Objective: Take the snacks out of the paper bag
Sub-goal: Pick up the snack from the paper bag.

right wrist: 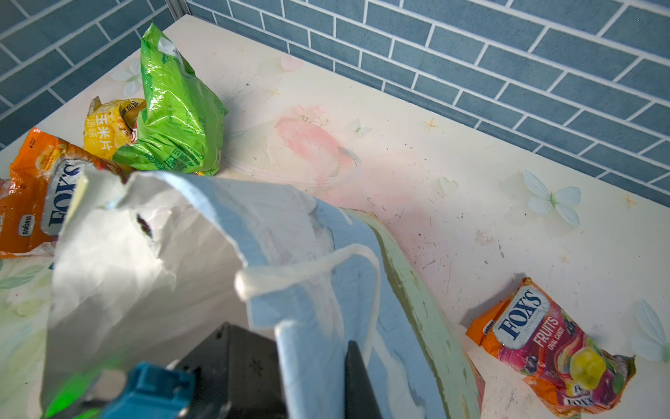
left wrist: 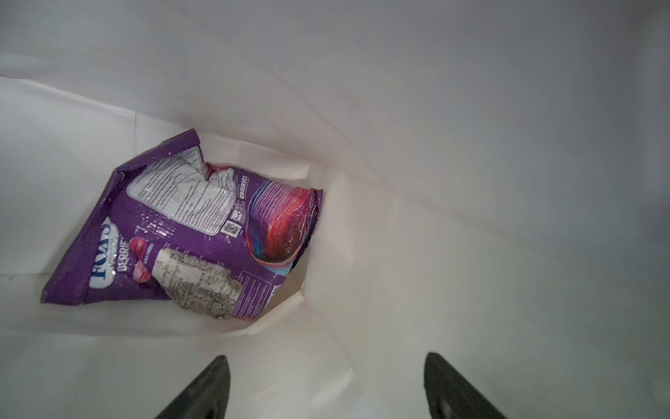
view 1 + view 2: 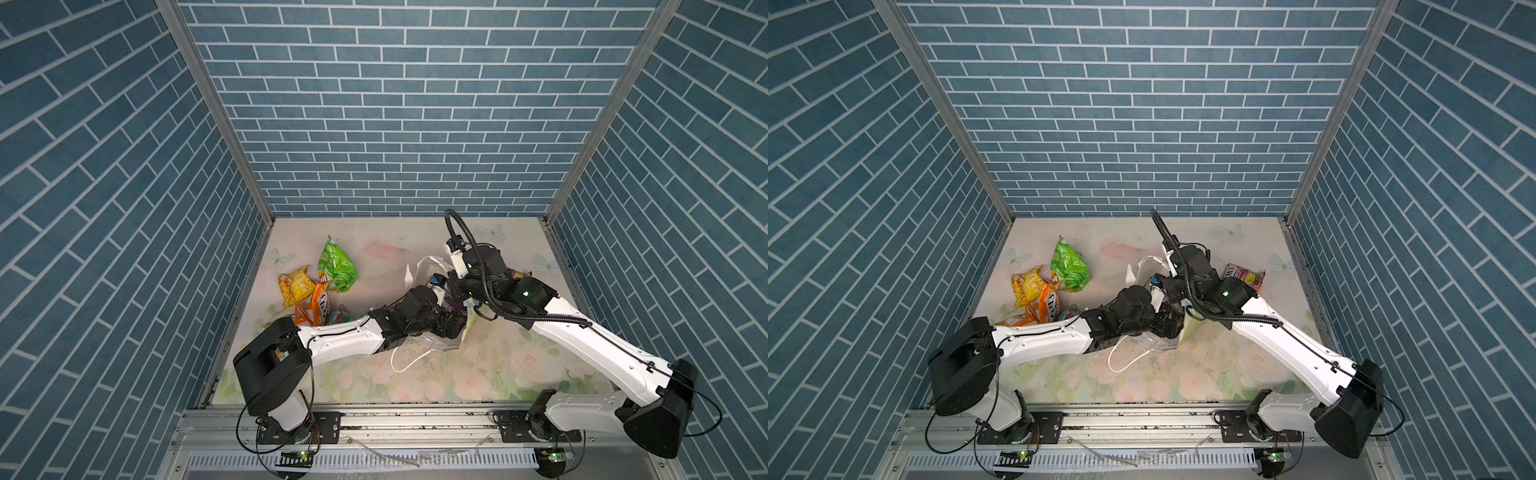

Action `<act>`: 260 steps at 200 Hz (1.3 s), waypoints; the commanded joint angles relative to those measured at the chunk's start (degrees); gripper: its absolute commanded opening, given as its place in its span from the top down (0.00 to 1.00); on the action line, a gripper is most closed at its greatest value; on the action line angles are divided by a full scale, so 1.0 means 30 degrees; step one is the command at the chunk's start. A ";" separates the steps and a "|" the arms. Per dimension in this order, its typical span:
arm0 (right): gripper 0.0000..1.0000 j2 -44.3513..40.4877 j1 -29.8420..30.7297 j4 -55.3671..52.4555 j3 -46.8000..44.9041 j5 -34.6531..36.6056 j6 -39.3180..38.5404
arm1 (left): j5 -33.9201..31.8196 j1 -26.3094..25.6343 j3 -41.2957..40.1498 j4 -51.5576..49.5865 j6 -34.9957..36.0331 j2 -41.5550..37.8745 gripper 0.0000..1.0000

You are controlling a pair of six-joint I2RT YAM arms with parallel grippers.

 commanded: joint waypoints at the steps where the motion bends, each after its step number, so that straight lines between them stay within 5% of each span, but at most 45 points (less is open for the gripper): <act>1: 1.00 -0.0512 -0.0057 0.0641 0.0139 -0.0226 -0.0086 | -0.0314 -0.0038 0.0934 -0.1516 -0.0218 0.0433 0.10; 72: 1.00 0.0054 -0.0052 0.0621 0.0434 0.0582 0.0153 | -0.3063 -0.0032 0.3035 -0.5610 0.0585 0.1462 0.01; 260: 1.00 0.0226 -0.0066 0.1573 -0.0241 0.0518 0.0592 | -0.4201 0.0744 0.4216 -0.2196 -0.0504 0.5753 0.00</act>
